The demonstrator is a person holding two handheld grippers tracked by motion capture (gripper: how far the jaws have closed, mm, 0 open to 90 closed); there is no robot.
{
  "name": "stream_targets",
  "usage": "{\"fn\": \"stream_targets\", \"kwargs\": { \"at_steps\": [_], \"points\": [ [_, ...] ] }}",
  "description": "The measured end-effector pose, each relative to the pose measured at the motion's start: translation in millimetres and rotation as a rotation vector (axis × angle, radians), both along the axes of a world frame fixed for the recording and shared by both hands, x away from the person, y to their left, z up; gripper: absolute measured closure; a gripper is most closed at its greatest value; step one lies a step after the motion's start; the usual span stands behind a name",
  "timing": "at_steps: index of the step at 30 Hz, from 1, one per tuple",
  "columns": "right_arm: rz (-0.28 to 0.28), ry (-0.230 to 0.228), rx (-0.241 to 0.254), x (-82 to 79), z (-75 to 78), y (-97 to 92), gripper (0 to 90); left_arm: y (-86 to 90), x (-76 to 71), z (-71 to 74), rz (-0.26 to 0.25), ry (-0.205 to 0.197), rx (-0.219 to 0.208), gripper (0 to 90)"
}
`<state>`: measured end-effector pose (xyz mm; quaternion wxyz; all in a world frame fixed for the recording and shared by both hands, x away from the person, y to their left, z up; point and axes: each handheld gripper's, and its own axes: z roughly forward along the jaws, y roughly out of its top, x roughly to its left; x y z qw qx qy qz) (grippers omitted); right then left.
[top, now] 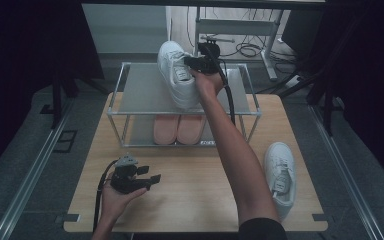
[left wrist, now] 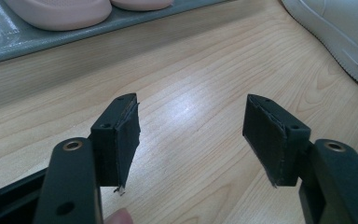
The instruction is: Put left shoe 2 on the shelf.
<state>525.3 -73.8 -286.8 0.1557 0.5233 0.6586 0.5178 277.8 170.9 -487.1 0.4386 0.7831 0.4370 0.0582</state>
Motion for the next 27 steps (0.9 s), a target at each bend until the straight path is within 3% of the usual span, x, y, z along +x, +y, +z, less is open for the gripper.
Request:
{"fn": "stream_targets", "kwargs": {
  "at_steps": [12,16,20,27],
  "points": [
    [-0.09,0.068,-0.001,21.2,-19.3,7.8,78.6,1.5,-0.5,-1.0,0.003,0.003,-0.002,37.0],
    [-0.08,0.09,-0.026,23.9,-28.6,10.8,70.0,0.7,-0.5,-2.0,0.002,0.002,0.0,37.1],
    [-0.041,0.064,-0.006,22.5,-26.1,5.1,57.1,0.2,-0.7,-1.8,0.0,0.001,0.002,37.1],
    [-0.011,-0.029,-0.077,2.4,-9.7,-11.5,54.3,-2.3,-1.5,-1.4,-0.003,0.0,0.008,37.1]
  ]
}}
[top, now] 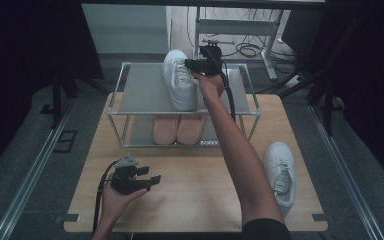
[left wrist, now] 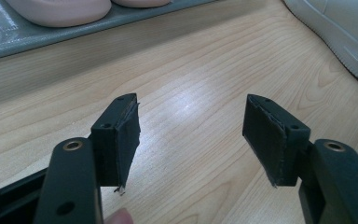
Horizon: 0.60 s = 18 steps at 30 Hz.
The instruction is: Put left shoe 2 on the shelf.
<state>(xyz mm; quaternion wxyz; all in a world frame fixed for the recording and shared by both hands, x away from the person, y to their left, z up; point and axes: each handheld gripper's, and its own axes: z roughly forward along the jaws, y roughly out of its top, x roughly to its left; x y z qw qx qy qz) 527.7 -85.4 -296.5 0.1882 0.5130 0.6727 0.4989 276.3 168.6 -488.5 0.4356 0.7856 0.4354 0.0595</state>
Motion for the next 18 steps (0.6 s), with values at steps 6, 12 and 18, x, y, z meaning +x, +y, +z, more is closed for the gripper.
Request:
{"fn": "stream_targets", "kwargs": {
  "at_steps": [6,12,18],
  "points": [
    [0.089,-0.03,0.013,-26.1,2.3,-21.0,67.4,-4.9,-0.2,-1.6,-0.012,0.001,0.012,37.2],
    [0.159,-0.054,-0.019,-47.2,-3.1,-34.2,81.2,-8.3,-0.7,-2.6,-0.017,0.002,0.017,37.2],
    [0.193,-0.062,-0.044,-59.9,-12.2,-44.9,88.3,-5.8,-0.5,-2.2,-0.007,0.003,0.014,37.2]
  ]
}}
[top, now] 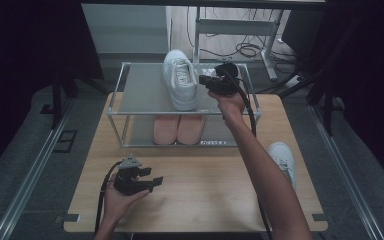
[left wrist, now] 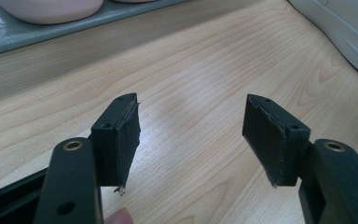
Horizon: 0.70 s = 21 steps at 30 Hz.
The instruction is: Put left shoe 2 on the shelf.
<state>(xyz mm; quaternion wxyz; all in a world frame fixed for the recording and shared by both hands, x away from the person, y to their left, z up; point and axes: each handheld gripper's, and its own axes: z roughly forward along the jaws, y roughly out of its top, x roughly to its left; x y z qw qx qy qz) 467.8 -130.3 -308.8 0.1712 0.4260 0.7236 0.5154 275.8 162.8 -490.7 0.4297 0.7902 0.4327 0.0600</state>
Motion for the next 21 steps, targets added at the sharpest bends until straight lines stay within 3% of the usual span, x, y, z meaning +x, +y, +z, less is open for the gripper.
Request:
{"fn": "stream_targets", "kwargs": {
  "at_steps": [8,21],
  "points": [
    [0.026,0.008,-0.023,-6.4,-12.8,-8.8,89.7,-0.3,0.2,-0.9,-0.003,0.001,0.006,37.2],
    [0.041,0.033,-0.042,-3.5,-29.6,-6.2,89.6,0.1,0.4,-1.5,-0.004,0.003,0.01,37.1]
  ]
}}
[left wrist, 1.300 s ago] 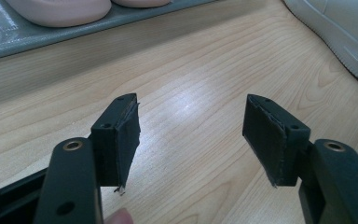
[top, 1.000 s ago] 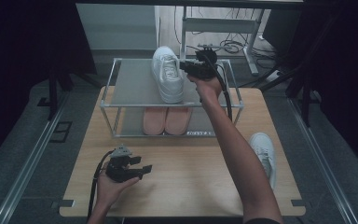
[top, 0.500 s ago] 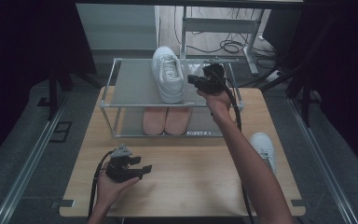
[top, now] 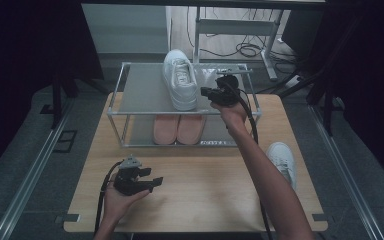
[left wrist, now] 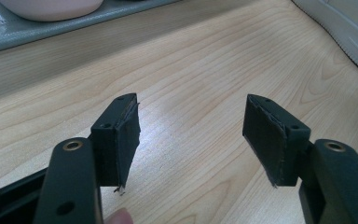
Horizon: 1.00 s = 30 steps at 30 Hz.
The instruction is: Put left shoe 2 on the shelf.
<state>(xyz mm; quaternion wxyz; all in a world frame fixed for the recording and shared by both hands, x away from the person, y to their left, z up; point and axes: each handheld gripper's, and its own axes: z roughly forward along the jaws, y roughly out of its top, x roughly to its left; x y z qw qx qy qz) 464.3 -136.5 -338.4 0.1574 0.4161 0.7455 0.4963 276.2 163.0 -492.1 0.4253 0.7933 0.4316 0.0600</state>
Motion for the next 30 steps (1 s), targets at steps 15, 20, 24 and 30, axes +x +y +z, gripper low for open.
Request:
{"fn": "stream_targets", "kwargs": {
  "at_steps": [15,20,24,30],
  "points": [
    [0.0,0.007,-0.03,3.4,-5.2,11.4,89.7,1.2,-0.2,0.3,0.0,0.0,-0.002,37.1],
    [0.006,0.011,-0.037,0.0,-8.1,12.8,89.9,1.0,0.0,0.1,0.0,0.0,-0.001,37.1],
    [0.005,0.01,-0.027,-1.5,-7.1,14.9,89.9,-0.3,0.0,-0.3,0.0,0.003,0.0,37.1],
    [0.009,0.01,-0.019,-2.1,-6.2,18.3,89.9,-1.2,0.1,-0.6,-0.005,0.003,0.0,37.1]
  ]
}}
